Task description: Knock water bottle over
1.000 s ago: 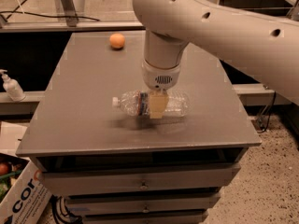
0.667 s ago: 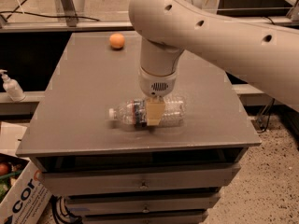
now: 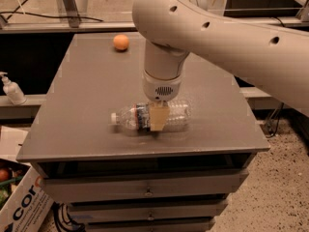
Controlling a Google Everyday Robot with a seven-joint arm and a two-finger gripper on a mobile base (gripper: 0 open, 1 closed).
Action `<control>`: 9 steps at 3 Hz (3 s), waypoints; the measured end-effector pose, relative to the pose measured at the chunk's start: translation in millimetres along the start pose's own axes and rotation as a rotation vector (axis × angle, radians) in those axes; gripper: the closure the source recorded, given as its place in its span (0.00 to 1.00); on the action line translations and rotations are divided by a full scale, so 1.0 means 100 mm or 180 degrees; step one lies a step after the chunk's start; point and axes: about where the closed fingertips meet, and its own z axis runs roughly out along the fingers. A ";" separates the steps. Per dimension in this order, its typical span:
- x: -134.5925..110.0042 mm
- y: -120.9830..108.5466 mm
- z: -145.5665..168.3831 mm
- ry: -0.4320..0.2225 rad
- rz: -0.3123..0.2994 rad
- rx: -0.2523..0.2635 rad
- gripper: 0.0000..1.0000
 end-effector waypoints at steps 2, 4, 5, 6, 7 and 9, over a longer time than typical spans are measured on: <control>0.00 0.06 0.08 -0.0182 0.0125 -0.0127 0.00; 0.16 -0.03 -0.12 -0.0516 0.0446 -0.0051 0.00; 0.32 -0.09 -0.26 -0.0929 0.0693 0.0052 0.00; 0.50 -0.05 -0.45 -0.1476 0.0952 0.0179 0.00; 0.69 0.07 -0.62 -0.1939 0.1114 0.0270 0.00; 0.93 0.27 -0.74 -0.2427 0.1281 0.0345 0.00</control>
Offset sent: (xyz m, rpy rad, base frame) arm -0.0082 -0.0010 -0.0115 0.0816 0.0784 -0.0562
